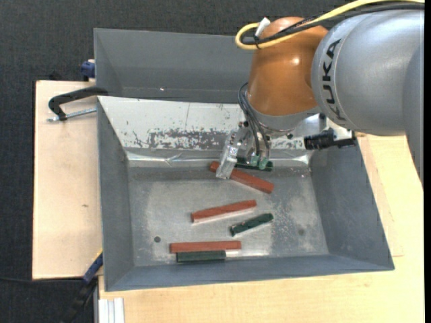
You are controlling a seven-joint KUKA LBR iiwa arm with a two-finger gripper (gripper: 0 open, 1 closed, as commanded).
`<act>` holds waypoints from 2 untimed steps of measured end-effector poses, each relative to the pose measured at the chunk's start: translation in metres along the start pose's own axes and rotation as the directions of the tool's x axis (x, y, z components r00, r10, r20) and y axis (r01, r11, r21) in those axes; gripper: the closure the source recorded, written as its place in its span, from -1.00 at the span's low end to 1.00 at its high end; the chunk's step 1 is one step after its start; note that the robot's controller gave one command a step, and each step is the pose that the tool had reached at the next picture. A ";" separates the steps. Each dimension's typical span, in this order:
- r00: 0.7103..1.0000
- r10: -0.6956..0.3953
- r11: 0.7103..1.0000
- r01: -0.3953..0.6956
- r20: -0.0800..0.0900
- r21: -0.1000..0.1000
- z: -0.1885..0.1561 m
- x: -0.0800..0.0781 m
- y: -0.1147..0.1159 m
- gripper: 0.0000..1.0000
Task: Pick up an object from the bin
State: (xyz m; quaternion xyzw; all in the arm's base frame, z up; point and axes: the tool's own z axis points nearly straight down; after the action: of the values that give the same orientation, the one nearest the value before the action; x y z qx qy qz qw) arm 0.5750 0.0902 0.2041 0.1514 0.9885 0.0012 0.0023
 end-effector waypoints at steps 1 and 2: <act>1.000 0.000 1.000 0.000 0.000 0.000 0.000 0.000 0.000 -1.00; 1.000 0.000 1.000 0.000 0.000 0.001 0.000 0.000 0.000 -1.00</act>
Offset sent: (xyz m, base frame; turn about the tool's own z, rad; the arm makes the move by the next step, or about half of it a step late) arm 0.0000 0.0000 0.0000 0.0000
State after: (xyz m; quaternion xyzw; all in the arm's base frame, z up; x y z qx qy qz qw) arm 0.5749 0.0901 0.2039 0.1515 0.9885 0.0010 0.0020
